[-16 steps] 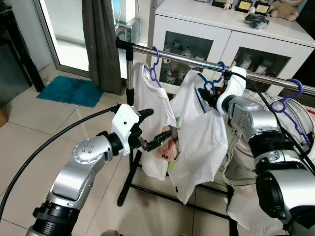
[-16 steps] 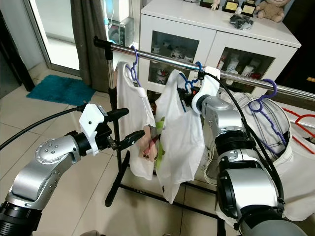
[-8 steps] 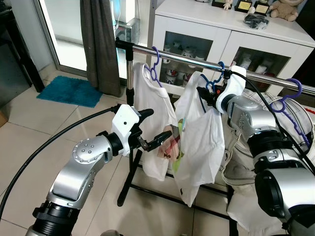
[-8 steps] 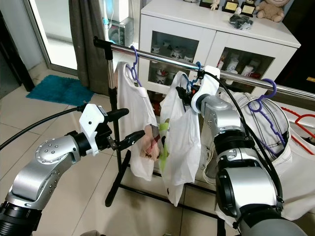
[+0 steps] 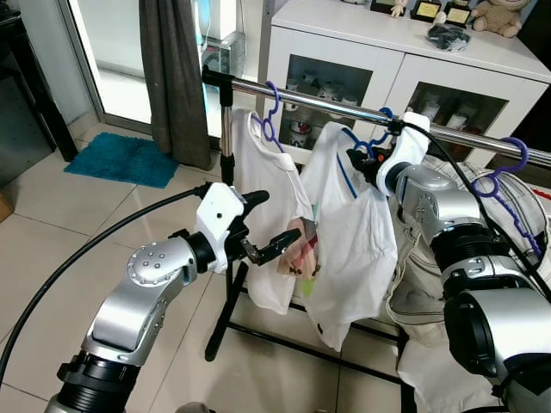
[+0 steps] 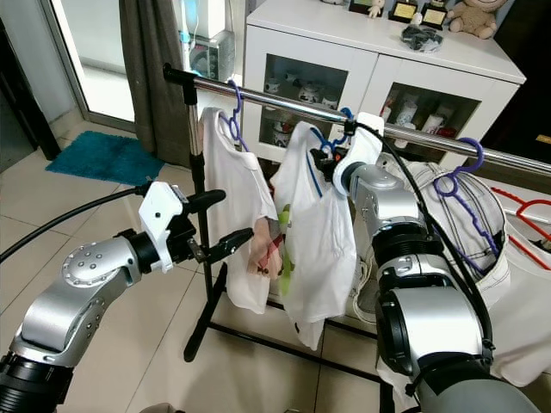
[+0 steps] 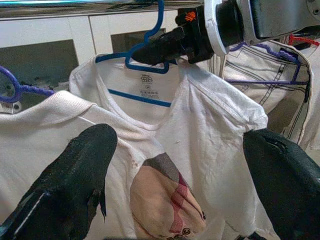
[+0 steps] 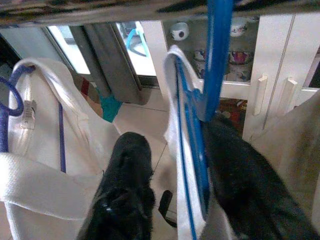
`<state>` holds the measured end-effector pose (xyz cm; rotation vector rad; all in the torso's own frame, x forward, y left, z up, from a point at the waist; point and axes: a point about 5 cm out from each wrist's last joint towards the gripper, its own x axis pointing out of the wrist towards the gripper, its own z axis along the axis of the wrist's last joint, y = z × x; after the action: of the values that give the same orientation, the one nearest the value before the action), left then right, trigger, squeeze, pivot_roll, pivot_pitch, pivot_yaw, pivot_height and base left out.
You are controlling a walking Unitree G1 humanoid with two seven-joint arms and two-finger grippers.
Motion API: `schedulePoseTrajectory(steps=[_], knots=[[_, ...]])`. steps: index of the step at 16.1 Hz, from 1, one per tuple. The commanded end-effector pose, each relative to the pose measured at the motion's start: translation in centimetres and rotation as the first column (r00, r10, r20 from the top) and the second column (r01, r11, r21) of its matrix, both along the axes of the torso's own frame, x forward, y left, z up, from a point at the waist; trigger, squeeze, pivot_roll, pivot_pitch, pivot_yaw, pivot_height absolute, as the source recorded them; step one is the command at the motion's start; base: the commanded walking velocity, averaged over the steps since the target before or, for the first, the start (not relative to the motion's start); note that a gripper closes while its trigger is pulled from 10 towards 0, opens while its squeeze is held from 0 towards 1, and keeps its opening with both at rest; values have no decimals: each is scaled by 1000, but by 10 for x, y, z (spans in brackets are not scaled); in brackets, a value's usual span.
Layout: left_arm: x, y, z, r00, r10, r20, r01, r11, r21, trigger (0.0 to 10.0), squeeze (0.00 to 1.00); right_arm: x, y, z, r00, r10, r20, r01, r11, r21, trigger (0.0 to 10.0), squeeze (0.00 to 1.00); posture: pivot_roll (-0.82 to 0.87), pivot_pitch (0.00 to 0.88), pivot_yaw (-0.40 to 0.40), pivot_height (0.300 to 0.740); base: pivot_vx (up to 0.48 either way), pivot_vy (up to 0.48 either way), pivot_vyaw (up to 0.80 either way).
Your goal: Hang hanger
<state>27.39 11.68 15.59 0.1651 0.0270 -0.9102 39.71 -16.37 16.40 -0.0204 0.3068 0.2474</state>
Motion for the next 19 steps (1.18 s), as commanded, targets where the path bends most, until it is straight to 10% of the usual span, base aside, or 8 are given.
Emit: schedulePoseTrajectory(steps=[1, 19], knots=[[-1, -6, 1, 1000, -26, 12, 26, 1000, 10, 10000, 0, 3, -3, 8, 1000, -9, 20, 9, 1000, -2, 0, 0, -13, 0, -116, 740, 0, 0, 0], [7, -3, -1, 998, 63, -8, -63, 998, 14, 10000, 0, 1, -5, 7, 999, -13, 53, 12, 1000, 17, 0, 0, -9, 0, -104, 740, 0, 0, 0]])
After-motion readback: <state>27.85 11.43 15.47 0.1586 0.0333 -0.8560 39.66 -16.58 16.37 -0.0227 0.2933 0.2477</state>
